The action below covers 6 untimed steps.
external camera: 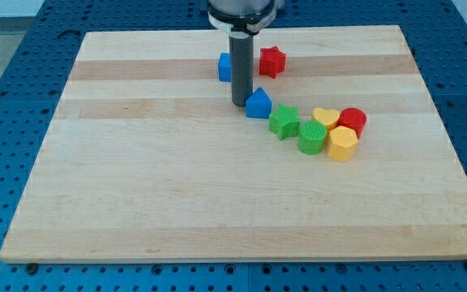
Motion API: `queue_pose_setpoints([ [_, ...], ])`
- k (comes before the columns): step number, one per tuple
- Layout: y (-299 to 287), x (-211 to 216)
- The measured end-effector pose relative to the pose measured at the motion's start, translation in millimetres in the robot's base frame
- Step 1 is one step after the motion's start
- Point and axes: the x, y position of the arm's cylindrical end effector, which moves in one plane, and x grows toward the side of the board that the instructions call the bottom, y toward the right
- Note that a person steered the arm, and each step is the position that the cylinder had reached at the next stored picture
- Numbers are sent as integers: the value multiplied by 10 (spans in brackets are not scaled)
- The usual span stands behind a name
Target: Push the blue triangle to the green star
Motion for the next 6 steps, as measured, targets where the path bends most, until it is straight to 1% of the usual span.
queue_pose_setpoints([
  [4, 66, -74],
  [5, -447, 410],
  [6, -486, 503],
])
